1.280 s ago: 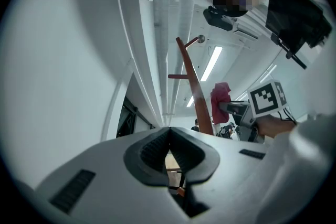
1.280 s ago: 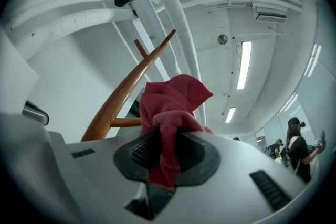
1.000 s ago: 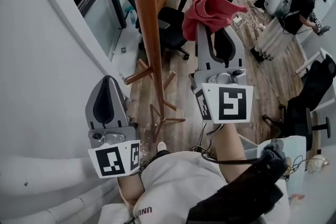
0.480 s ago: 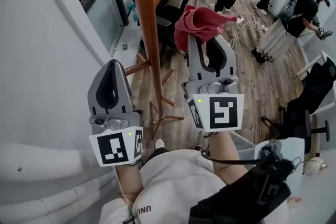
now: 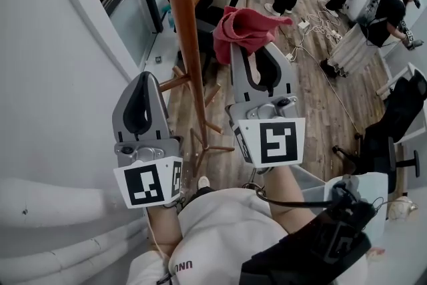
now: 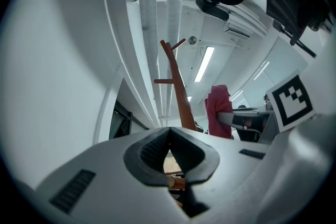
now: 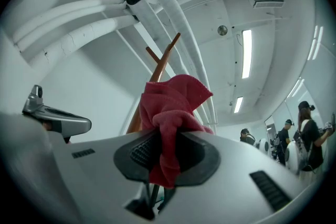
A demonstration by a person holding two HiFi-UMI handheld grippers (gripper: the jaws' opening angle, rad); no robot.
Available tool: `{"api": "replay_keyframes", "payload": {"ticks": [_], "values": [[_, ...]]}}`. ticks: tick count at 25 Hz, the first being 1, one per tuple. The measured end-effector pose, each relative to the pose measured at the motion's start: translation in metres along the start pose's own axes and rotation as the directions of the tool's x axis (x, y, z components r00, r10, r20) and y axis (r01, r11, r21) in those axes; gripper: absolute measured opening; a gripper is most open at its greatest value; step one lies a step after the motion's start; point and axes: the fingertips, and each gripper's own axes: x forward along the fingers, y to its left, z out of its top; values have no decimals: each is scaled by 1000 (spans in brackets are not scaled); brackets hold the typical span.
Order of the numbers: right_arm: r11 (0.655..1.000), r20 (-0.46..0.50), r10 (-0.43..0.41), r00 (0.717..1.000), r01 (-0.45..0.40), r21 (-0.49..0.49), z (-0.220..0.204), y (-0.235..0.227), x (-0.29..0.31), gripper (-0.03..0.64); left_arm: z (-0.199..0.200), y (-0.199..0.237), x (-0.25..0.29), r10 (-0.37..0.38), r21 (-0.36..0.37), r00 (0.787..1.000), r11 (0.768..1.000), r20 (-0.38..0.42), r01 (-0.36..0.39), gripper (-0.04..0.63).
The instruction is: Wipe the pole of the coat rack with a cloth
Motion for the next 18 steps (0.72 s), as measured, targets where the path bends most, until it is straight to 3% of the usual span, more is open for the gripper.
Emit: {"api": "replay_keyframes", "payload": {"ticks": [18], "values": [[1000, -1, -9, 1000, 9, -1, 1, -2, 2, 74, -1, -3, 3, -14, 1, 1000, 1000, -5, 14, 15]]}}
